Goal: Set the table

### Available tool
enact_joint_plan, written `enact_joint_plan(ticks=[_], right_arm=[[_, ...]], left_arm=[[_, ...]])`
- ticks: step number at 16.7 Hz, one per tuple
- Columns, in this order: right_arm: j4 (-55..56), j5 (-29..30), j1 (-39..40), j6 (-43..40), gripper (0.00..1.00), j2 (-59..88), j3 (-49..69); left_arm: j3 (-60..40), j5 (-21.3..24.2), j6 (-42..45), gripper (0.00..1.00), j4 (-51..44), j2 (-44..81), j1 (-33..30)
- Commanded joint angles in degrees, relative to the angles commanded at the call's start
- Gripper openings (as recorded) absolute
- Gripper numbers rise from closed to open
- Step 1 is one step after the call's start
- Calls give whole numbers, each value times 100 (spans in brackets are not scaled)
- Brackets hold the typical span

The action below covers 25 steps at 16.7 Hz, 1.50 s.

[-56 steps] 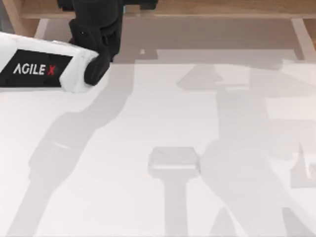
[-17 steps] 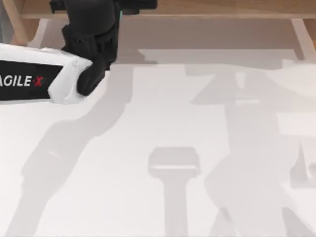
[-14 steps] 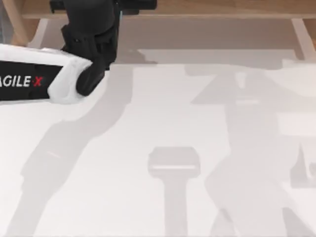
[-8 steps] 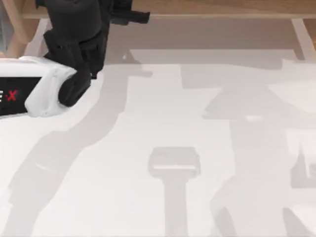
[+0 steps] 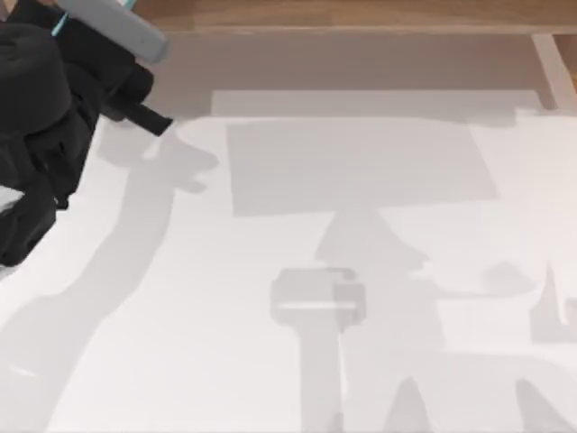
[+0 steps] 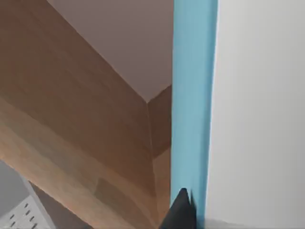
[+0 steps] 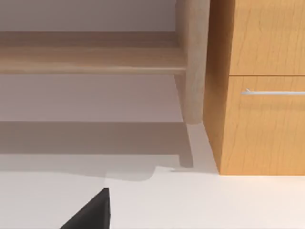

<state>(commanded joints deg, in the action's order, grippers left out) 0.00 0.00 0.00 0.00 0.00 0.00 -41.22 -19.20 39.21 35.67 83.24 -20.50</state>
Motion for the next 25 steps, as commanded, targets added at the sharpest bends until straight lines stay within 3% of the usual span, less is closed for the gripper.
enact_joint_plan(ticks=[8,15,20,25], right_arm=[[0,0,0,0,100,0,0],[0,0,0,0,100,0,0],[0,0,0,0,100,0,0],[0,0,0,0,100,0,0]], left_arm=[[1227,1423,2903,0,-428,-115,2222],[332,3279,4951,0,-147,907,4207],[-782,4500,5809,0,93,1999,4856],[-1247,4985,6048,0,141,2576,4948]])
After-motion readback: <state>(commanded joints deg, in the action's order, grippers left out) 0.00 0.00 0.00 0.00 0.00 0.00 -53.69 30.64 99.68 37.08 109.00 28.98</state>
